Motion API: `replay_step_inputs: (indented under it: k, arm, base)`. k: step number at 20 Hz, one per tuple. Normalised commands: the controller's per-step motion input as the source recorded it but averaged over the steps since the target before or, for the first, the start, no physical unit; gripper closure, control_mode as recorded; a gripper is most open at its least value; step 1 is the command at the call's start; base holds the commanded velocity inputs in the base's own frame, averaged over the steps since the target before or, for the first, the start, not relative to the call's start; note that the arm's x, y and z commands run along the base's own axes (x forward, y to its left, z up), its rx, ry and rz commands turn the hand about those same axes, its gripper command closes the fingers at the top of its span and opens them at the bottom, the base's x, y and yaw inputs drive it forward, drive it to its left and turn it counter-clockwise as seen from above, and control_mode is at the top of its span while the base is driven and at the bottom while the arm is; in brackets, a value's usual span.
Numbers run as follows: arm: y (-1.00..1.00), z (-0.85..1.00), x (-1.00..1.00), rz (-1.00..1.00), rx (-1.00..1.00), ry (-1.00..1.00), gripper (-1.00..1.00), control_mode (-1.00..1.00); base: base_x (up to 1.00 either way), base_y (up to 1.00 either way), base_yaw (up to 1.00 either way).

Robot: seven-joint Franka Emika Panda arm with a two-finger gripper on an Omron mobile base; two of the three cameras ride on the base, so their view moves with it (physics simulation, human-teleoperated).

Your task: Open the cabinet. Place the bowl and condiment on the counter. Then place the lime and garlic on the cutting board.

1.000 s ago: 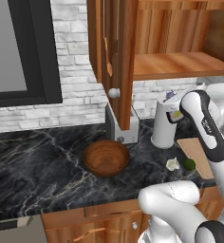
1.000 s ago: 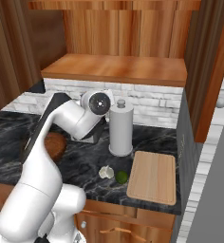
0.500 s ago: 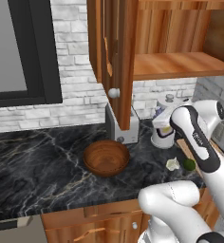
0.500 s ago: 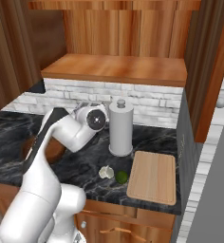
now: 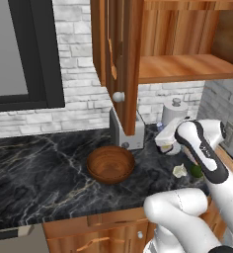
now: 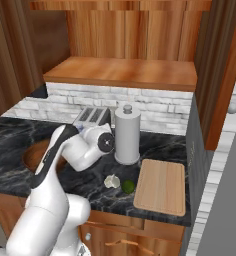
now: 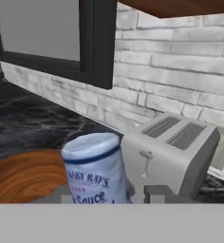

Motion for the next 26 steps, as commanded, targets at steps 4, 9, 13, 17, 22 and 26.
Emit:
replay_step_inputs:
  k: [4, 9, 13, 17, 22, 26]
  arm:
    - [0.06, -0.38, 0.11, 0.09, 0.09, 0.0, 1.0, -1.0]
    - [0.02, -0.36, 0.03, 0.04, 0.12, 0.0, 1.0, -1.0]
    - [0.02, -0.23, 0.02, 0.0, 0.12, 0.0, 1.0, -1.0]
    - [0.15, -0.19, 0.17, 0.0, 0.09, 0.0, 1.0, -1.0]
    - [0.36, -0.22, 0.26, 0.0, 0.03, 0.0, 1.0, -1.0]
    - [0.29, -0.29, 0.21, 0.0, 0.01, -0.02, 1.0, -1.0]
  base:
    - [0.0, 0.0, 0.0]
    - [0.0, 0.0, 0.0]
    - [0.0, 0.0, 0.0]
    - [0.0, 0.0, 0.0]
    - [0.0, 0.0, 0.0]
    - [0.0, 0.0, 0.0]
